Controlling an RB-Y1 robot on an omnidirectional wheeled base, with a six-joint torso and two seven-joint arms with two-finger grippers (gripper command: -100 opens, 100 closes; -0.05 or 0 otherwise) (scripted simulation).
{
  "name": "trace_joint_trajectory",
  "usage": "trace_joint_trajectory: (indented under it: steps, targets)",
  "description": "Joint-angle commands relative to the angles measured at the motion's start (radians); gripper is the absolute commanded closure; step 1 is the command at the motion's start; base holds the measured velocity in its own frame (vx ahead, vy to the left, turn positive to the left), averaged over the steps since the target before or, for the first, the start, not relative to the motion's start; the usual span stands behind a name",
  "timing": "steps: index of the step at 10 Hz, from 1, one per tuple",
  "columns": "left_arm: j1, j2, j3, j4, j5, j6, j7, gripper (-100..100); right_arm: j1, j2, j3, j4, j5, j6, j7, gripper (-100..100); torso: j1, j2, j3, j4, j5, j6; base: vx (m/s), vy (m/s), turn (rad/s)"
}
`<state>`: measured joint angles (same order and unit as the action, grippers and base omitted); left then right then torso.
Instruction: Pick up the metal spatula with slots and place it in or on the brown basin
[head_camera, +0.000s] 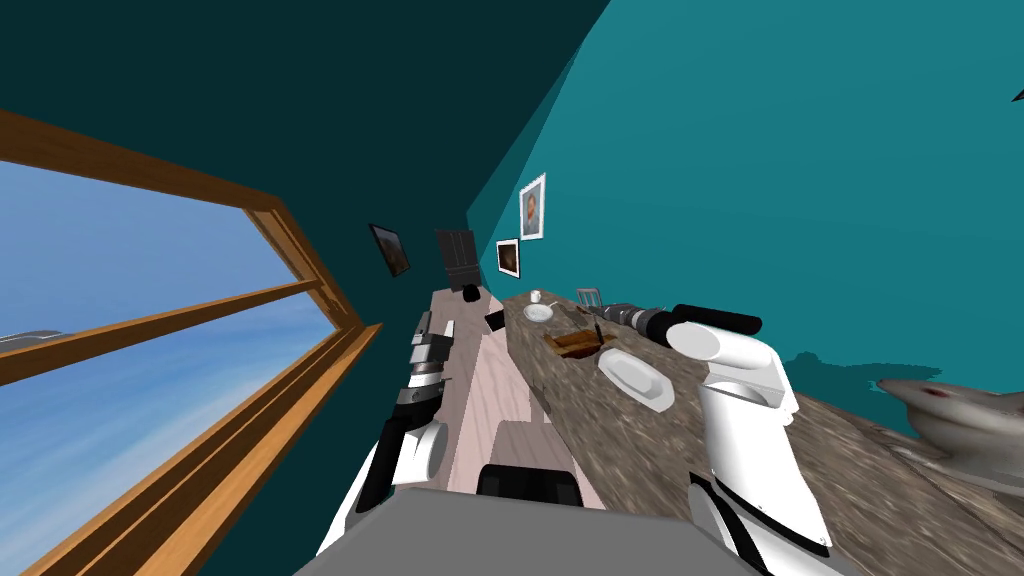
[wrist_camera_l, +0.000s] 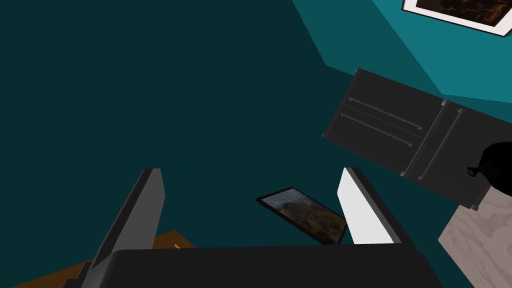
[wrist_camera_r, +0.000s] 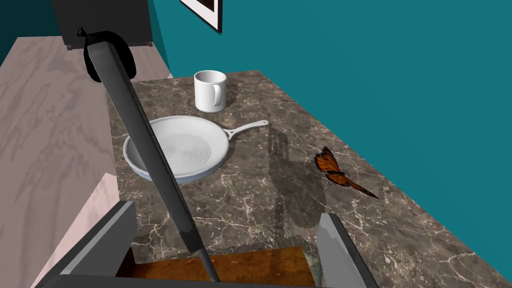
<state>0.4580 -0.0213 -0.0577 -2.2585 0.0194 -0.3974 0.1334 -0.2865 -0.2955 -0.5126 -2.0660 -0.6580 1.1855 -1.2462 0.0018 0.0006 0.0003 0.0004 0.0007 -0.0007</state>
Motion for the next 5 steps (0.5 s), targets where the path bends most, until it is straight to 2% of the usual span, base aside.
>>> trace_joint_trajectory:
  steps: [1,5]
  targets:
    - [0.0,0.0,0.0,0.0,0.0,0.0,0.0,0,0.0,0.0,0.0,0.0,0.0,0.0,0.0,0,0.0,0.0,0.0,0.0,0.0,0.0,0.0,0.0,0.0]
    - [0.0,0.0,0.0,0.0,0.0,0.0,0.0,0,0.0,0.0,0.0,0.0,0.0,0.0,0.0,0,0.0,-0.002,-0.001,0.0,0.0,0.0,0.0,0.0,0.0]
